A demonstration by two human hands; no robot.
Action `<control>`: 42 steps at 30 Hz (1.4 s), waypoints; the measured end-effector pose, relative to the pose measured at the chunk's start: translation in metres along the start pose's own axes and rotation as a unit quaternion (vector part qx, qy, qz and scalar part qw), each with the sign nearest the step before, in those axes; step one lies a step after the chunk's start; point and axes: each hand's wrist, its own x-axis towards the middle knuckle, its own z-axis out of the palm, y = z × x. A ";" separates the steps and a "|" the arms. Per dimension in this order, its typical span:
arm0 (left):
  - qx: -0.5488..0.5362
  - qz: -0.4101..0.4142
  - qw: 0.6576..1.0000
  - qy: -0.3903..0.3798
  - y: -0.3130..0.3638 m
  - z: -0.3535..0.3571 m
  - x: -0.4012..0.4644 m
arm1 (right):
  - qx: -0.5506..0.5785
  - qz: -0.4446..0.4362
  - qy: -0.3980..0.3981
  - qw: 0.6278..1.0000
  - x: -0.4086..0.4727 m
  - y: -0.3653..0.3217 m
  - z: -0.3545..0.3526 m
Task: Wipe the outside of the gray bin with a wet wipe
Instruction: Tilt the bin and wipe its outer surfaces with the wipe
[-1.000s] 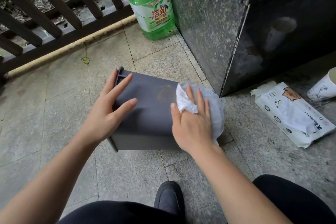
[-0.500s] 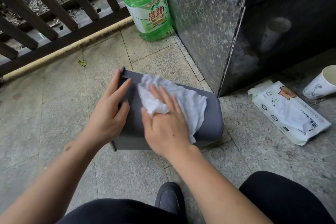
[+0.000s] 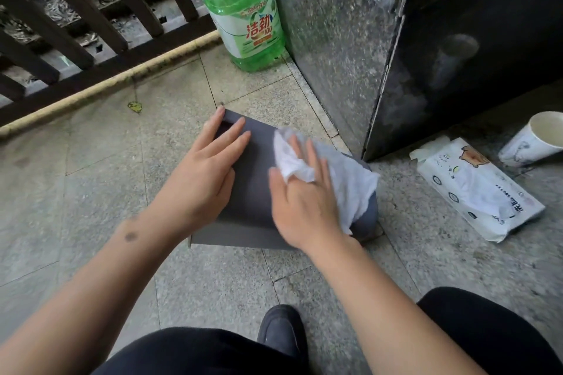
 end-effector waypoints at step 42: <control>0.000 -0.071 0.997 0.039 0.036 0.011 0.010 | 0.073 0.186 0.199 0.959 -0.071 -0.008 0.025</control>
